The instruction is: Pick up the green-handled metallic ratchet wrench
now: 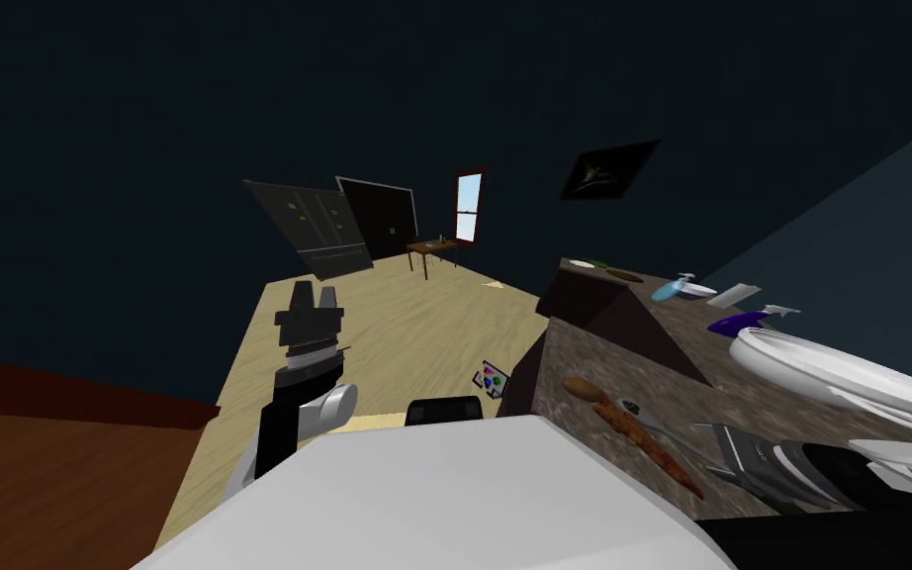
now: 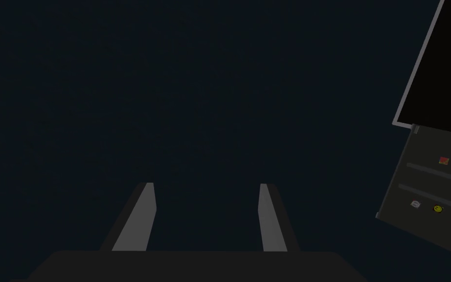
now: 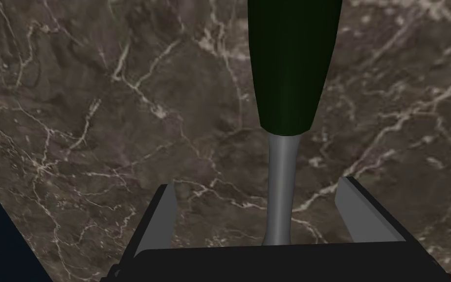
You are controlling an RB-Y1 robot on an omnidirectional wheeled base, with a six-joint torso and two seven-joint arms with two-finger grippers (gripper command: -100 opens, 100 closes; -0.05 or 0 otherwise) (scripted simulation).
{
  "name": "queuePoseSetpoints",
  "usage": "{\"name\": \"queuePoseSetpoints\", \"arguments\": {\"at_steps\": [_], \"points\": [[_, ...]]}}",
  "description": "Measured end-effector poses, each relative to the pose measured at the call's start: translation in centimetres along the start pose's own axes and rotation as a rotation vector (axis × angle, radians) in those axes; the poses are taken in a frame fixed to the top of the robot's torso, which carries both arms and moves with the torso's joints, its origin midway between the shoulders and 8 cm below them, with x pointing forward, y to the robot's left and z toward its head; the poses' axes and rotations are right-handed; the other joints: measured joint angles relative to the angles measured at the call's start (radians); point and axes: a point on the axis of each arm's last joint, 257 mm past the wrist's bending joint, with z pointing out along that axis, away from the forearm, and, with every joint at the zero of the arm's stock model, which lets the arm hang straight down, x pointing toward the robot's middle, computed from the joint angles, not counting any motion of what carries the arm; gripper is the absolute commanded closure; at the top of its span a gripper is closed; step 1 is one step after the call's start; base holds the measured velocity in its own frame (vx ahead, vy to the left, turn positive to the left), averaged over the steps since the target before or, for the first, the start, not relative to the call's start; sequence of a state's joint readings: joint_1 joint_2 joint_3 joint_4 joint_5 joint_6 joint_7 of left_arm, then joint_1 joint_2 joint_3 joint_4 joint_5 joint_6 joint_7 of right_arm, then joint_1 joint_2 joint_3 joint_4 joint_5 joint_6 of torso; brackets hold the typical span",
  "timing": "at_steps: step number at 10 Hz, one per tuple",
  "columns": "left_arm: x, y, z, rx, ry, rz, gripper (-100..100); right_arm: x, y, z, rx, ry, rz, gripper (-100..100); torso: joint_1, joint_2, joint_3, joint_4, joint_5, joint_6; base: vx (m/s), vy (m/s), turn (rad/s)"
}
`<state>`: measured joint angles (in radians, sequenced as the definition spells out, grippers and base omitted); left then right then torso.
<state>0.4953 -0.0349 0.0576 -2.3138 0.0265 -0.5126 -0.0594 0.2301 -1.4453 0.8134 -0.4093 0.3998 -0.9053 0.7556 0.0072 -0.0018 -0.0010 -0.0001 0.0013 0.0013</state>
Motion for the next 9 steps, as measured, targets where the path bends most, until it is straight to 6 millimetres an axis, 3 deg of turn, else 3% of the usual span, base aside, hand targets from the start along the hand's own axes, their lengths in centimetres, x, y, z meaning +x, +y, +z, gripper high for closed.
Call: {"name": "queuePoseSetpoints", "arguments": {"at_steps": [5, 6, 9], "points": [[0.0, 0.0, 0.0, 0.000, 0.000, 0.000, 0, -0.4, 1.5, 2.1, -0.003, -0.006, 0.015, -100, -0.003, 0.004, 0.002, 0.001, -0.001, 0.001, -0.006, -0.030, 0.020], [0.0, 0.0, 0.0, 0.000, 0.000, 0.000, 0, -0.4, 1.6, 2.1, -0.005, -0.007, 0.014, 100, -0.003, 0.004, 0.002, 0.001, -0.002, 0.001, 0.000, 0.000, 0.000], [0.0, 0.0, 0.0, 0.000, 0.000, 0.000, 0, -0.4, 1.6, 2.1, -0.004, -0.007, 0.015, 100, -0.004, 0.003, 0.002, 0.001, -0.002, 0.001, -0.001, 0.001, 0.001]]}}
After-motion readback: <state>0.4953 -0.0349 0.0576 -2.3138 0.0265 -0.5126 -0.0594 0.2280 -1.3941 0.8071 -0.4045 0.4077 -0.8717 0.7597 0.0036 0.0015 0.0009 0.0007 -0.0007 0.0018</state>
